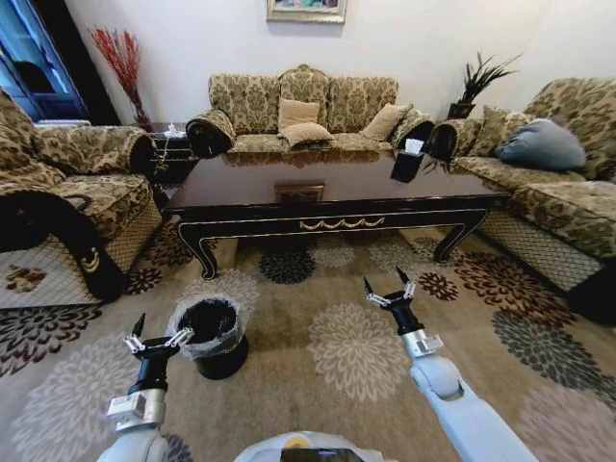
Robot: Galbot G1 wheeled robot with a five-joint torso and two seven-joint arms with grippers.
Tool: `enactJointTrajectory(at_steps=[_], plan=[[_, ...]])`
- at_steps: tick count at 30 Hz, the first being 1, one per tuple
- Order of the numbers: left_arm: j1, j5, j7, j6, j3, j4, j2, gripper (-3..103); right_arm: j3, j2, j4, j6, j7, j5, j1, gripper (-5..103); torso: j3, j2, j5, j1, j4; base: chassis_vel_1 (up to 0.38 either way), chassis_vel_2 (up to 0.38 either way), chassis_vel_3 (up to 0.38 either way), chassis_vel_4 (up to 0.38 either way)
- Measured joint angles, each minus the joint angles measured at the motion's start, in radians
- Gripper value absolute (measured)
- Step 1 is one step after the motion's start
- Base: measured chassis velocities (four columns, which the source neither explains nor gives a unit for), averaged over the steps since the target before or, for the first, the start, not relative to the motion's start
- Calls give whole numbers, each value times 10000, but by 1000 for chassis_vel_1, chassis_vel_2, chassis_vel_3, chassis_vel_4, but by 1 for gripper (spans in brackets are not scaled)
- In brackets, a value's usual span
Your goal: Move to the front of the table and pick up the trash from the floor, then place it into the trash bin.
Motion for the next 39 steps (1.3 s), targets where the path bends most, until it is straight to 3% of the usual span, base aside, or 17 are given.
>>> enactJointTrajectory(at_steps=[22,26,28,31,39], plan=[[2,1,-2,-3,-1,3,0,100,-2,1,-11,0,0,-2,1,100,-1,1,-6,0,1,304,-308,-298,298],[3,1,-3,-3,-1,3,0,100,-3,1,-12,0,0,-2,1,100,-3,2,9,-1,-1,373,-377,-356,359],[2,1,-4,-4,-1,3,1,100,-2,1,-12,0,0,-3,1,100,-2,2,-7,-1,0,351,-377,-358,349],[1,1,-5,-3,-2,1,0,100,-3,1,-12,0,0,-3,1,100,-2,2,9,-1,-2,341,-356,-349,333],[2,1,-7,-3,-1,1,0,100,-3,1,-11,2,0,-2,1,100,-2,3,-5,-1,1,342,-358,-346,361]])
